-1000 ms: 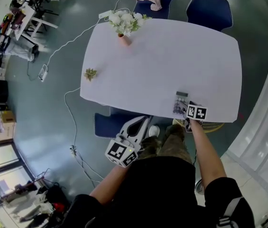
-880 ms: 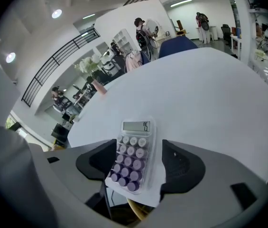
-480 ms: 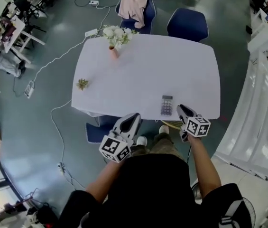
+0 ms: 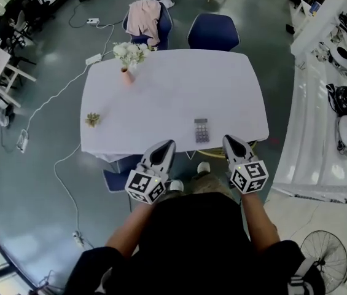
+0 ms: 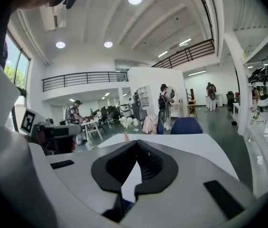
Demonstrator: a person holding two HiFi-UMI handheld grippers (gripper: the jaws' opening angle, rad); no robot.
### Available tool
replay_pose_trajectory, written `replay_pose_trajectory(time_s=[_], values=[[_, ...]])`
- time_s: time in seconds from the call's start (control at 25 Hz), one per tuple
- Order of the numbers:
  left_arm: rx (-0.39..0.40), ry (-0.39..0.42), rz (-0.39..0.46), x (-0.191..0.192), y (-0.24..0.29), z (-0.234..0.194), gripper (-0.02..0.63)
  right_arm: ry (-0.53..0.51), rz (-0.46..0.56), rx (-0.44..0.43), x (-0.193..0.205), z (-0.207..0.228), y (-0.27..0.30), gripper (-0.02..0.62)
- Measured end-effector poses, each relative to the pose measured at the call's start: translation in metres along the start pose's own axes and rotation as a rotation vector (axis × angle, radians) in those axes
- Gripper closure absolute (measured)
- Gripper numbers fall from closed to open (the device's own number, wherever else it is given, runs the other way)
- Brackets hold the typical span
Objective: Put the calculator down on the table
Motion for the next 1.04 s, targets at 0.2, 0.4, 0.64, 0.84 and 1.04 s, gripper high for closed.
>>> replay_pose_trajectory(time_s=[0.2, 0.4, 0.64, 0.84, 1.04], values=[[0.014, 0.006, 0.028, -0.011, 0.003, -0.001, 0.601, -0.027, 0.061, 0.012, -0.019, -0.014, -0.009, 0.597], [0.031, 0.014, 0.031, -0.013, 0.013, -0.004, 0.601, -0.043, 0.096, 0.014, -0.029, -0.014, -0.006, 0.597], [0.043, 0.046, 0.043, -0.028, 0.031, 0.005, 0.601, -0.010, 0.094, 0.046, -0.032, 0.005, -0.011, 0.598], [0.050, 0.048, 0.029, -0.026, 0.040, 0.005, 0.601, -0.021, 0.116, 0.067, -0.035, 0.012, -0.014, 0.597], [0.065, 0.075, 0.042, -0.026, 0.044, 0.015, 0.601, -0.023, 0.141, 0.079, -0.039, 0.021, -0.024, 0.598]])
Point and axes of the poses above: the fingertips, and each gripper's own axes: y forward along the fingers, z to its right, x out of its underside, the point moved 6 cm from there along -y, backward along the fingers, and after that the axes turned 1 degree about y, right-handed, at the moved point
